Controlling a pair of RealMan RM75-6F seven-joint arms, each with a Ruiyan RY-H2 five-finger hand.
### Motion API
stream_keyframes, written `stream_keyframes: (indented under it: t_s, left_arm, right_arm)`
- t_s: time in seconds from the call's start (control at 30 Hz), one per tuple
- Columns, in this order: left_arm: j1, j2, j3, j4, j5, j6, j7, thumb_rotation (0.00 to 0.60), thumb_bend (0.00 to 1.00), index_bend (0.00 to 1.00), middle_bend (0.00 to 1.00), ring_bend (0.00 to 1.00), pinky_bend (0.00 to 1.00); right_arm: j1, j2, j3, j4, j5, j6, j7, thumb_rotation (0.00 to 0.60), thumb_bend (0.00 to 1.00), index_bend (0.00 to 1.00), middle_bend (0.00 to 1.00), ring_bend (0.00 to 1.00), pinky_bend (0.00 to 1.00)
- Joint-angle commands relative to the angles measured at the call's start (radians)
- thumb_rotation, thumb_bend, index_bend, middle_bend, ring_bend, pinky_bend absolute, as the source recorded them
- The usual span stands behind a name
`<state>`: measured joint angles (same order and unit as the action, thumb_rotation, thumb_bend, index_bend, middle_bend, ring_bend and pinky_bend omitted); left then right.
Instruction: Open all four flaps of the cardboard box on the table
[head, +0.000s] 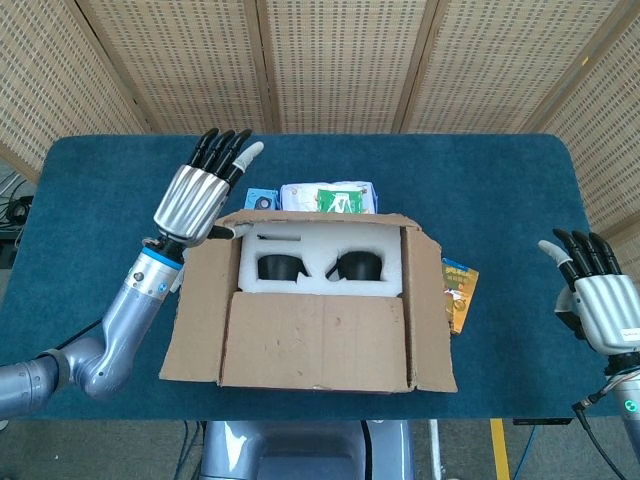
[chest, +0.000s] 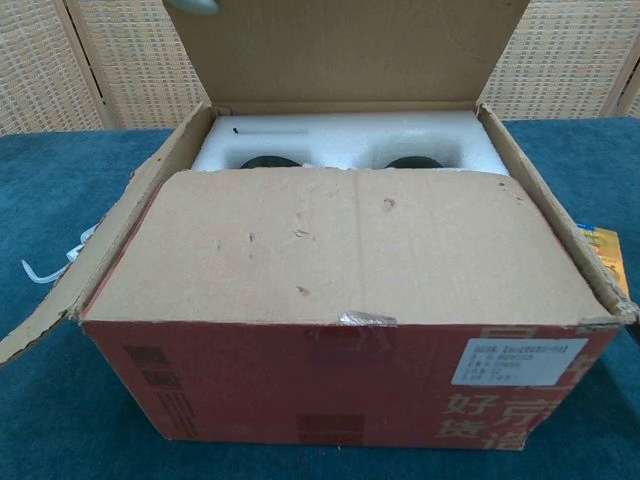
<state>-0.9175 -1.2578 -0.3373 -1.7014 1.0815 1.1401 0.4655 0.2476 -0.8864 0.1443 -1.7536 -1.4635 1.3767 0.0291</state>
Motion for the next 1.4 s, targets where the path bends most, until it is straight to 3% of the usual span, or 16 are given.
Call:
stream_keyframes:
  t_s: [0.03,0.33,0.7,0.9,1.17,1.4]
  left_arm:
    - [-0.034,-0.013,-0.021,0.048,-0.023,-0.020,0.031,0.515,0.18,0.00,0.00,0.00,0.00]
    - [-0.118,-0.082,-0.046,0.173,-0.057,-0.050,0.107,0.517,0.18,0.00,0.00,0.00,0.00]
    - [-0.202,-0.182,-0.025,0.361,-0.114,-0.108,0.208,0.515,0.18,0.00,0.00,0.00,0.00]
    - [-0.213,-0.206,-0.029,0.411,-0.173,-0.127,0.227,0.517,0.19,0.00,0.00,0.00,0.00]
    - [-0.197,-0.168,-0.040,0.364,-0.214,-0.139,0.200,0.519,0.20,0.00,0.00,0.00,0.00]
    - [-0.137,-0.009,-0.038,0.105,-0.262,-0.217,0.115,0.519,0.24,0.00,0.00,0.00,0.00]
  right_arm:
    - [-0.002,0.002,0.000,-0.001,0.000,0.003,0.001,0.600,0.98,0.14,0.07,0.00,0.00]
    - [-0.004,0.004,0.001,-0.003,0.004,0.002,-0.001,0.600,0.98,0.14,0.07,0.00,0.00]
    - [-0.015,0.007,0.002,-0.011,0.014,0.012,-0.006,0.600,0.98,0.14,0.07,0.00,0.00]
    - [-0.021,0.008,0.002,-0.013,0.018,0.017,-0.008,0.600,0.98,0.14,0.07,0.00,0.00]
    - [-0.018,0.008,0.004,-0.022,0.014,0.015,-0.017,0.600,0.98,0.14,0.07,0.00,0.00]
    - [-0.019,0.004,0.003,-0.022,0.008,0.017,-0.015,0.600,0.98,0.14,0.07,0.00,0.00]
